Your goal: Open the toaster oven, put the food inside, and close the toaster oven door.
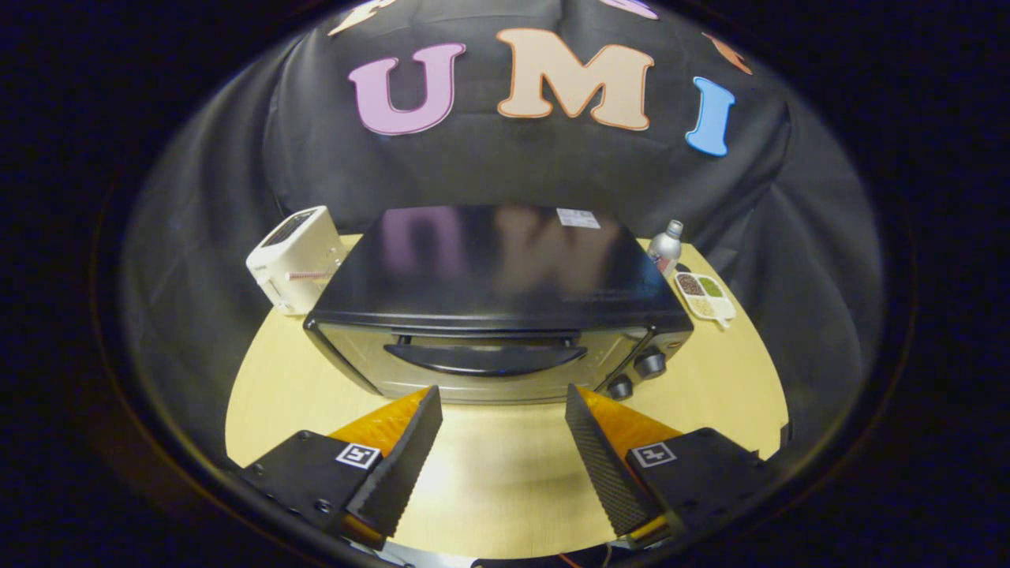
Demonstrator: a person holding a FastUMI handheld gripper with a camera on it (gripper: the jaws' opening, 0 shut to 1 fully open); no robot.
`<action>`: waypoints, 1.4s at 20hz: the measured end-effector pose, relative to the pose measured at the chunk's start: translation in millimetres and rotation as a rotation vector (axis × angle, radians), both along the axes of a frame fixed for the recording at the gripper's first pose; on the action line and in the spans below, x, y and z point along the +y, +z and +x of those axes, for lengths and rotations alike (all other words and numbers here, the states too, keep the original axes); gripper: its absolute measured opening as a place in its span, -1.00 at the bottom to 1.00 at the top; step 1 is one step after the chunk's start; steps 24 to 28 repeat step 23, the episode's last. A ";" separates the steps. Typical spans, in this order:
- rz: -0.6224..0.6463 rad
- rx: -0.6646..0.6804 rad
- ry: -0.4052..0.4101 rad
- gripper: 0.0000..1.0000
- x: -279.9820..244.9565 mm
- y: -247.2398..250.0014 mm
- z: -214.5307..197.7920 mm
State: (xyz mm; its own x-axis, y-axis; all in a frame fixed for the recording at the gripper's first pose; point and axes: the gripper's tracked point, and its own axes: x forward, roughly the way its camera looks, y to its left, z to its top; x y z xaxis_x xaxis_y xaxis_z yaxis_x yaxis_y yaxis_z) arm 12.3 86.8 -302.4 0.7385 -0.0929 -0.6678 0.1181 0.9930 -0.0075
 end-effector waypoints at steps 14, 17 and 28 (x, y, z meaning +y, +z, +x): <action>0.005 -0.568 0.044 0.98 -35.0 186.8 37.4; 0.014 -0.604 0.046 0.98 -48.1 194.6 31.5; 0.001 -0.672 0.076 0.98 -68.0 218.6 16.9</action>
